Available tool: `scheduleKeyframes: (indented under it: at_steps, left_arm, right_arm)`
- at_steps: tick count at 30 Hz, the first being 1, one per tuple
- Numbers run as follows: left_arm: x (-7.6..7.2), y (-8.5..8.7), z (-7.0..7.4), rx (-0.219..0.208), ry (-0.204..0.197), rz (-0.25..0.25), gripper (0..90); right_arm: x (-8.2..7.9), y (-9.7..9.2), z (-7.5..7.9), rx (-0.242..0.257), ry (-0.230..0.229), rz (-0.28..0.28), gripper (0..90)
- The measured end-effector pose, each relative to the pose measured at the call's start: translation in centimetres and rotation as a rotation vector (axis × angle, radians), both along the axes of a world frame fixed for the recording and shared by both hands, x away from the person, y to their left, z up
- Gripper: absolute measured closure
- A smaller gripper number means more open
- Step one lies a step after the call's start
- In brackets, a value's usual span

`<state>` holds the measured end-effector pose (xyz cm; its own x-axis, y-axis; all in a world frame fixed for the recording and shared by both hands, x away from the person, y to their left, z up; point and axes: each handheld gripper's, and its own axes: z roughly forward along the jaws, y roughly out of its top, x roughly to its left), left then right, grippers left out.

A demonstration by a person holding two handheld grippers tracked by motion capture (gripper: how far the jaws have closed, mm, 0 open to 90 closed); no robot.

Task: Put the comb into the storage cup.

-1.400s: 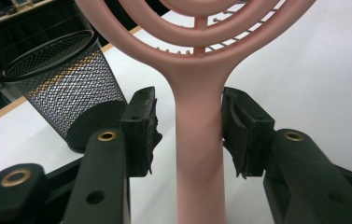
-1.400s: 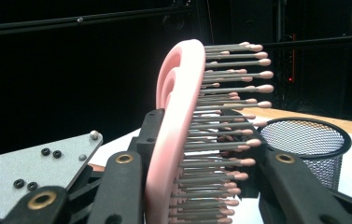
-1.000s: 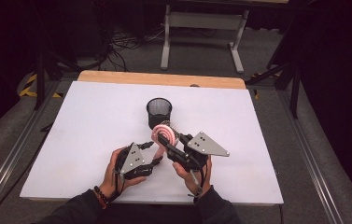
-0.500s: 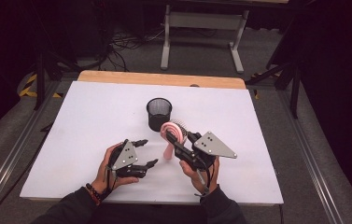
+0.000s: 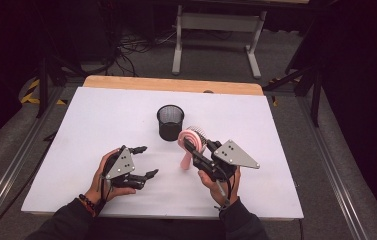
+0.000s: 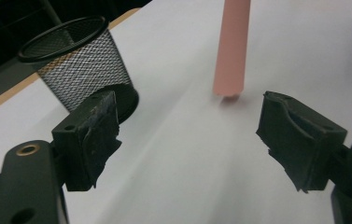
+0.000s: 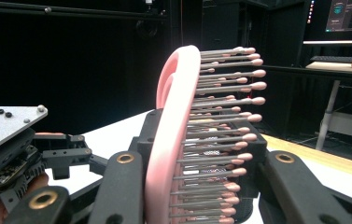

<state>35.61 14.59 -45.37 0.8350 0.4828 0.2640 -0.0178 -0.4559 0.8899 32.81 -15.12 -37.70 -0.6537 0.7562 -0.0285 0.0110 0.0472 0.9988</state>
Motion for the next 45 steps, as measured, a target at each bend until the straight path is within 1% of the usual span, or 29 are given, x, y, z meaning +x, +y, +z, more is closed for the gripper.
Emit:
scheduleKeyframes:
  at_steps: [2,3,5,6,7,9,10,11,14,16,19,21,23,25,27,28,30,31,33,36,40,43,45]
  left_arm:
    - [0.0,0.7,0.1,-0.015,0.013,-0.001,19.7]
    - [0.0,1.2,0.2,-0.017,0.012,0.004,18.5]
    - [-0.1,1.4,0.3,-0.015,0.011,0.004,18.0]
    - [-0.1,1.9,0.4,-0.013,0.002,0.008,18.0]
    - [-0.2,2.0,0.4,-0.013,0.001,0.015,17.5]
    - [-0.2,2.9,0.4,-0.021,0.003,0.022,16.8]
    - [-0.2,2.9,0.4,-0.021,0.003,0.022,16.7]
    - [-0.2,3.2,0.4,-0.013,-0.002,0.035,16.7]
    - [-0.4,4.0,0.4,-0.027,0.004,0.044,15.8]
    - [-0.5,4.5,0.3,-0.031,-0.001,0.052,15.0]
    - [-0.7,5.3,0.2,-0.042,0.011,0.065,13.9]
    - [-0.7,5.7,0.1,-0.041,0.016,0.069,13.8]
    - [-0.8,5.9,0.0,-0.043,0.016,0.075,13.6]
    - [-0.9,6.3,0.0,-0.047,0.016,0.082,13.1]
    - [-1.1,6.8,-0.1,-0.048,0.005,0.098,10.7]
    - [-1.1,7.0,-0.1,-0.053,0.003,0.099,11.1]
    - [-1.1,7.2,-0.1,-0.062,0.009,0.098,9.9]
    - [-1.1,7.5,-0.2,-0.067,0.019,0.103,9.9]
    - [-1.1,7.8,-0.2,-0.063,0.023,0.100,8.6]
    - [-1.2,8.2,-0.3,-0.068,0.029,0.103,7.7]
    - [-1.5,8.8,-0.6,-0.063,0.031,0.115,6.6]
    - [-1.7,9.2,-0.6,-0.080,0.045,0.113,6.2]
    - [-1.8,9.3,-0.8,-0.079,0.046,0.114,6.0]
  right_arm:
    - [0.0,-0.1,0.0,-0.009,-0.003,-0.002,62.9]
    - [0.0,-0.2,0.1,-0.014,-0.009,-0.002,62.9]
    - [0.0,-0.2,0.1,-0.012,-0.008,-0.001,62.9]
    - [0.0,-0.2,0.1,-0.015,-0.012,-0.001,63.0]
    - [0.0,-0.3,0.2,-0.018,-0.016,-0.003,62.9]
    - [-0.1,-0.5,0.3,-0.023,-0.027,-0.007,62.9]
    - [-0.1,-0.5,0.3,-0.023,-0.027,-0.007,62.9]
    - [-0.1,-0.6,0.4,-0.023,-0.029,-0.008,62.9]
    - [0.0,-1.0,0.5,-0.023,-0.030,-0.018,62.9]
    - [0.1,-1.2,0.5,-0.019,-0.029,-0.020,63.0]
    - [0.2,-1.6,0.7,-0.008,-0.025,-0.025,62.9]
    - [0.2,-1.9,0.7,-0.003,-0.021,-0.032,63.0]
    - [0.3,-2.1,0.8,-0.005,-0.023,-0.035,63.0]
    - [0.3,-2.3,0.9,0.003,-0.026,-0.040,63.0]
    - [0.3,-2.6,1.0,0.020,-0.024,-0.043,62.9]
    - [0.3,-2.6,1.0,0.017,-0.027,-0.044,62.9]
    - [0.3,-2.6,1.0,0.013,-0.030,-0.046,62.9]
    - [0.3,-2.7,1.0,0.012,-0.031,-0.050,63.0]
    - [0.3,-2.7,1.1,0.011,-0.034,-0.049,62.9]
    - [0.3,-2.7,1.1,0.011,-0.035,-0.048,62.9]
    - [0.5,-2.7,1.2,0.016,-0.036,-0.046,63.0]
    - [0.6,-2.7,1.3,0.014,-0.040,-0.048,62.9]
    - [0.7,-2.7,1.6,0.014,-0.050,-0.053,63.0]
